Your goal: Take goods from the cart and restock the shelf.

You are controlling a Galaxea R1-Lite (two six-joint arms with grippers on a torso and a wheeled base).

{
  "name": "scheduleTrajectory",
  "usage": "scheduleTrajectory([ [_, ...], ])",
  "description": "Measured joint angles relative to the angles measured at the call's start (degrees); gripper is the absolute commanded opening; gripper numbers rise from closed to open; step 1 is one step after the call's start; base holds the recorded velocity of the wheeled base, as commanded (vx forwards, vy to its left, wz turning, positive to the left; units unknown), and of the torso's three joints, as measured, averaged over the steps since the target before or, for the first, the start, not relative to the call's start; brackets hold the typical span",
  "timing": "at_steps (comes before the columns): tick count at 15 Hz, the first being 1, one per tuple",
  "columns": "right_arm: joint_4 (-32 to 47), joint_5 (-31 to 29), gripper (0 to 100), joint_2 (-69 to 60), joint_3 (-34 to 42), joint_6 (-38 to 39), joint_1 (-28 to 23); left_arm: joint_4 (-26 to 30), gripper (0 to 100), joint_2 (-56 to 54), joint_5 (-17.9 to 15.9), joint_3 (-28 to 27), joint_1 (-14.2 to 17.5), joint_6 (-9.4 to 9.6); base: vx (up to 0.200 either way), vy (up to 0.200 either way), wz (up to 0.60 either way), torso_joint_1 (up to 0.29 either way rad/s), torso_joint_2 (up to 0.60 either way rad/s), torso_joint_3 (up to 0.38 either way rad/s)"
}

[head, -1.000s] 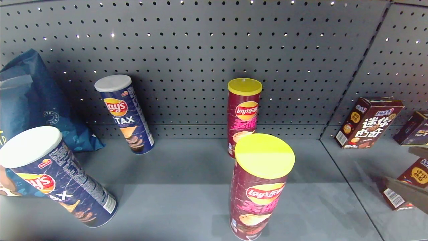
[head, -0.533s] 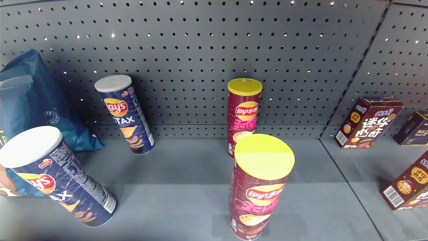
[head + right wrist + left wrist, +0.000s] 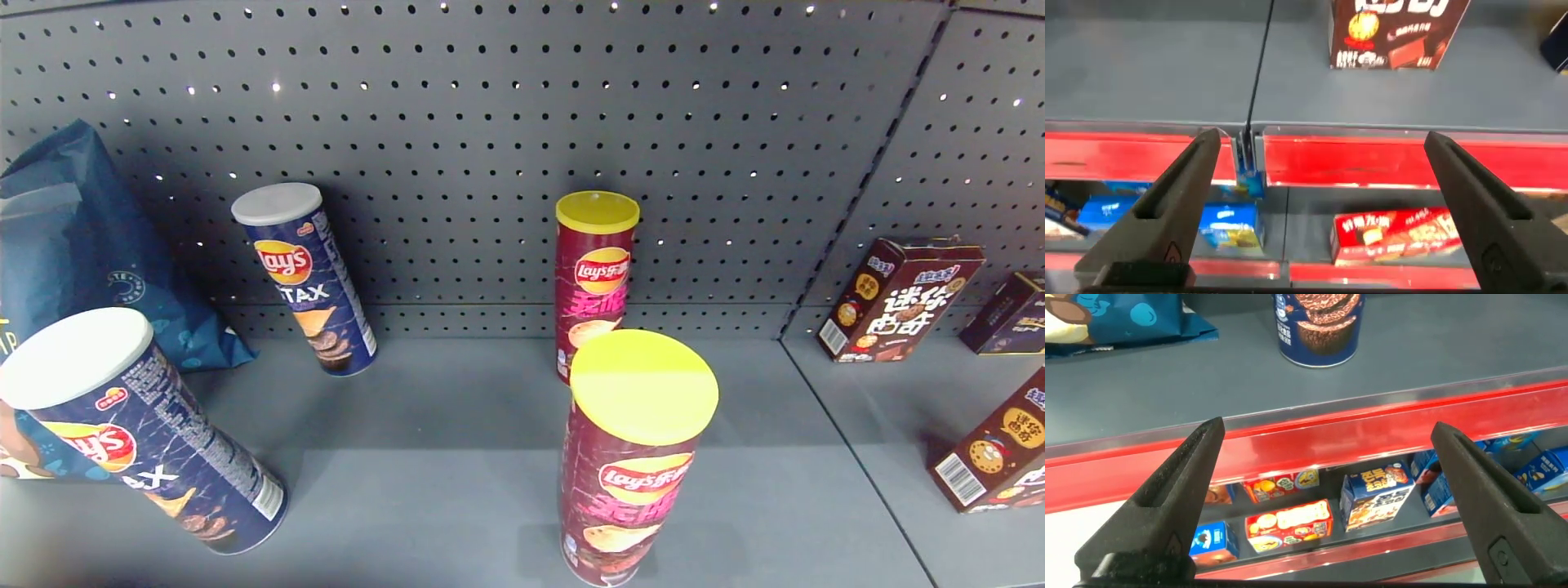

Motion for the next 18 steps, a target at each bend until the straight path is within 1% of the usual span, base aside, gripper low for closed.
scheduleTrajectory([
  [7,-0.2,-0.1,100,-3.7,0.3,0.1,0.2,0.0,100,0.0,0.2,0.0,0.1,-0.06,0.000,0.000,0.00,0.000,0.00,0.000],
  [8,-0.2,-0.1,100,-3.7,0.3,0.1,0.2,0.0,100,0.2,0.1,0.0,0.7,0.00,0.000,0.000,0.00,0.000,0.00,0.000],
  [9,-0.2,-0.1,100,-3.8,0.3,0.1,0.3,0.0,100,0.6,0.1,0.0,2.8,0.02,0.000,0.000,0.00,0.000,0.00,0.000],
  [11,-0.1,-0.1,100,-3.8,0.4,0.1,0.3,0.0,100,1.1,0.0,0.0,9.7,0.00,0.000,0.000,0.00,0.000,0.00,0.000],
  [12,0.0,-0.1,100,-3.8,0.4,0.1,0.4,0.0,100,0.9,0.1,0.0,11.9,0.00,0.000,0.000,0.00,0.000,0.00,0.000],
  [13,0.1,-0.1,100,-3.6,0.3,0.1,0.5,0.1,100,0.6,0.1,0.0,12.6,-0.06,0.000,0.000,0.00,0.000,0.00,0.000],
  [14,0.0,0.0,100,-2.9,0.3,0.1,0.8,0.1,100,0.1,0.1,0.0,11.7,-0.02,0.000,0.000,0.00,0.000,0.00,0.000],
  [15,0.0,0.0,100,-1.8,0.3,0.1,1.9,0.1,100,-0.7,0.1,0.0,9.9,-0.02,0.000,0.000,0.00,0.000,0.00,0.000],
  [16,0.0,0.0,100,-0.8,0.3,0.2,2.7,0.0,100,-1.7,0.2,0.0,8.7,-0.09,0.000,0.000,0.00,0.000,0.00,0.000],
  [18,-0.1,0.0,100,-0.9,0.3,0.3,1.5,0.0,100,-3.6,0.3,0.0,9.0,-0.28,0.000,0.000,0.00,0.000,0.00,0.000],
])
